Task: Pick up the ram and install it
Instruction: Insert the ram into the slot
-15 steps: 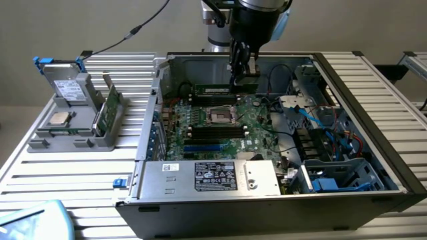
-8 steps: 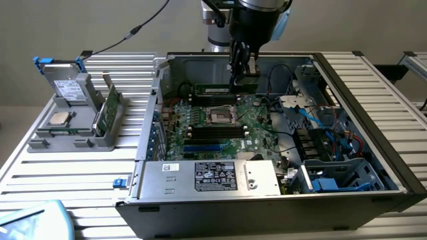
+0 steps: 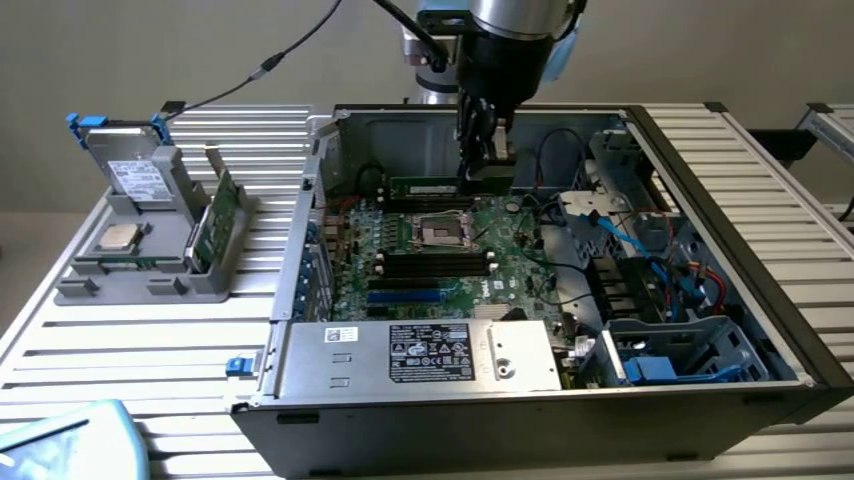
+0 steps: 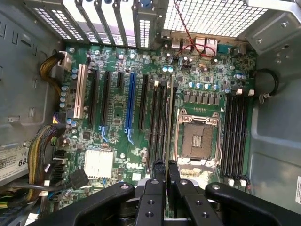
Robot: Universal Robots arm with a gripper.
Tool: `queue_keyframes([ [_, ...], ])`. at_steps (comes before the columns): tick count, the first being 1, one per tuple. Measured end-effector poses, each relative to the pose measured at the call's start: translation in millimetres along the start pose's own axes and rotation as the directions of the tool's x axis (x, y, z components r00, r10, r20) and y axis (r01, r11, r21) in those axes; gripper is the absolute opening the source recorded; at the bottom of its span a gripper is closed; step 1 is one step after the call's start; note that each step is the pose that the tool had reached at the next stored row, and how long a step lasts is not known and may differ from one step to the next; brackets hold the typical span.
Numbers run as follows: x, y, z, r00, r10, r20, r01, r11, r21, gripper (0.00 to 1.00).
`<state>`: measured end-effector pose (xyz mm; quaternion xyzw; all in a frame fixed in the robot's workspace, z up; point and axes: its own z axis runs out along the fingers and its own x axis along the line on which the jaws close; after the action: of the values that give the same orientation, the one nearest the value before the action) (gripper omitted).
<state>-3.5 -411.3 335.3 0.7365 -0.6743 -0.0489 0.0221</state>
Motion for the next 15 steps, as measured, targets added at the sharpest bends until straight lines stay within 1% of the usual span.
queue_keyframes([
  [6, 0.2, 1.2, 11.1, 1.0000, 0.001, 0.0000, -0.001, 1.0000, 0.0000, 0.13],
  [13, 0.2, 6.6, 24.5, 1.0000, 0.002, 0.0002, -0.002, 1.0000, 0.0001, 0.13],
  [15, 0.5, 6.4, 28.0, 1.0000, 0.002, 0.0001, -0.002, 1.0000, 0.0000, 0.13],
])
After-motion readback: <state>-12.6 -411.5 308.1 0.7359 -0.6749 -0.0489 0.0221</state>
